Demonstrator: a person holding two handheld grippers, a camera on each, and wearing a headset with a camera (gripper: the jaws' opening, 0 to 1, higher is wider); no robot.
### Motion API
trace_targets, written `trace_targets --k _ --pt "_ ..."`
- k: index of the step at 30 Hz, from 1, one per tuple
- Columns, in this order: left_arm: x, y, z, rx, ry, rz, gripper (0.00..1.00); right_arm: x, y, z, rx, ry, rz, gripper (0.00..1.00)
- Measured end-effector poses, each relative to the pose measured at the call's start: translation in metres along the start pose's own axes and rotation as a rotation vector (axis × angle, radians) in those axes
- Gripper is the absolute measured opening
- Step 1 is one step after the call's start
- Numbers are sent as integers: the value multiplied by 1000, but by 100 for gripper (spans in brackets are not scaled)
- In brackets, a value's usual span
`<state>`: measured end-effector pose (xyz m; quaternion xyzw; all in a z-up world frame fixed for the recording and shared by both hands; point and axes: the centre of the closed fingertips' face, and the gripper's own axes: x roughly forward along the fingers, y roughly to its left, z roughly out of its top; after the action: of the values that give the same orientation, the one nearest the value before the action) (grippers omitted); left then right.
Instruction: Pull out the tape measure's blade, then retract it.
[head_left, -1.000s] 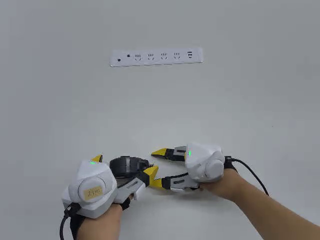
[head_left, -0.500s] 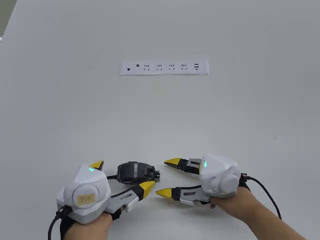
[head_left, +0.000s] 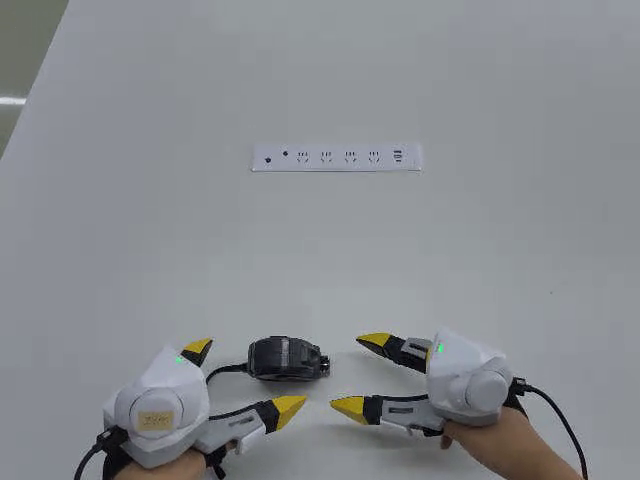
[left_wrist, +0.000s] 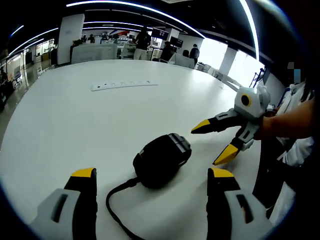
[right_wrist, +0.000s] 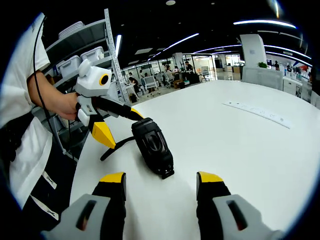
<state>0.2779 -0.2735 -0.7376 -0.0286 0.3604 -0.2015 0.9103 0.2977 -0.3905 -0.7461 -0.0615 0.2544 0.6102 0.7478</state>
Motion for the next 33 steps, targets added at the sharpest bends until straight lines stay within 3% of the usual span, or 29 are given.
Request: trace_targets --k 6,22,33 --pt "-10 5 -8 3 12 -20 90 -15 -1 -6 27 6 -48 58" --pt "-42 8 -6 23 -16 -89 89 -59 -4 -5 68 0 -158 61" --pt "-63 15 -11 18 -20 -100 90 -86 2 -8 88 -11 -211 63"
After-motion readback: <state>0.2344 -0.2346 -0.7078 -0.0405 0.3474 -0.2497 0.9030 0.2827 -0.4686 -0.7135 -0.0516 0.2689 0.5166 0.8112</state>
